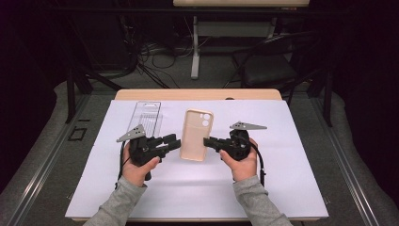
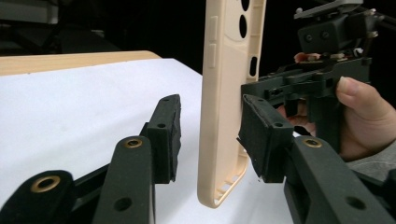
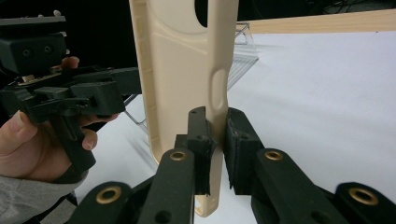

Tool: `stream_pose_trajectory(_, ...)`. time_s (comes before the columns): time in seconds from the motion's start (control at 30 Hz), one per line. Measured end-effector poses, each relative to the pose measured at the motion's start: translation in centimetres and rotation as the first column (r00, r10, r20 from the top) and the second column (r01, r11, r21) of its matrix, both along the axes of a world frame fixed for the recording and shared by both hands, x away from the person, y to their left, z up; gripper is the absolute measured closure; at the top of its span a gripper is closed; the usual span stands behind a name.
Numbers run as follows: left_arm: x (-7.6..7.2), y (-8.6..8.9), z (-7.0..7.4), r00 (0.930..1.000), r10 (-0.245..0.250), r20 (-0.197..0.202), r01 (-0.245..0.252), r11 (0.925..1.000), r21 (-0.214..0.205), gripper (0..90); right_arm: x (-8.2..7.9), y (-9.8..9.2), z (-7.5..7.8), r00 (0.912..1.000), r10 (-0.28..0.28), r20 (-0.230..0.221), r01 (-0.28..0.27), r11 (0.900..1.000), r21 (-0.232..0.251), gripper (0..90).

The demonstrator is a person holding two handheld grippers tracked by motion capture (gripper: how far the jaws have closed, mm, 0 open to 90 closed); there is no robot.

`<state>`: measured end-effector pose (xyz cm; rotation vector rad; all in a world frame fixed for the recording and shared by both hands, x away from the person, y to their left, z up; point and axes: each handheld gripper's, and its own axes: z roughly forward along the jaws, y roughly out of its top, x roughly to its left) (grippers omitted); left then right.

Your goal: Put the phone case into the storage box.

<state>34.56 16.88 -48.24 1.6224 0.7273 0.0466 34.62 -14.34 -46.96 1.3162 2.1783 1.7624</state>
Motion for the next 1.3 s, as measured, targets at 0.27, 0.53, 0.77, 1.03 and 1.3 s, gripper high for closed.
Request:
stream_pose_trajectory(0.27, 0.1, 0.2, 0.1, 0.9993, 0.036, -0.004, -0.036, 0.9986, 0.04, 52.4, -0.2, 0.3, 0.0, 0.9998, -0.005, 0.017, 0.005, 0.9996, -0.029, 82.0)
stream_pose_trajectory(0.53, -0.1, 0.0, 0.6, 0.996, 0.074, 0.051, -0.079, 0.9906, 0.112, 46.5, -0.3, 0.5, 0.0, 0.9984, -0.022, 0.052, 0.026, 0.9966, -0.078, 81.9)
stream_pose_trajectory(0.77, 0.1, 0.3, 0.9, 0.9923, 0.108, 0.06, -0.116, 0.9817, 0.151, 39.8, -0.6, 0.8, 0.1, 0.9964, -0.03, 0.08, 0.039, 0.9929, -0.112, 82.0)
stream_pose_trajectory(1.03, 0.1, 0.6, 1.4, 0.9904, 0.129, 0.049, -0.136, 0.972, 0.191, 38.6, -0.8, 0.9, 0.1, 0.9959, -0.028, 0.086, 0.038, 0.9923, -0.118, 82.0)
stream_pose_trajectory(1.3, -0.3, 0.5, 2.3, 0.9863, 0.124, 0.109, -0.15, 0.9474, 0.283, 40.0, -0.9, 1.1, 0.1, 0.9957, -0.021, 0.09, 0.033, 0.9916, -0.125, 81.9)
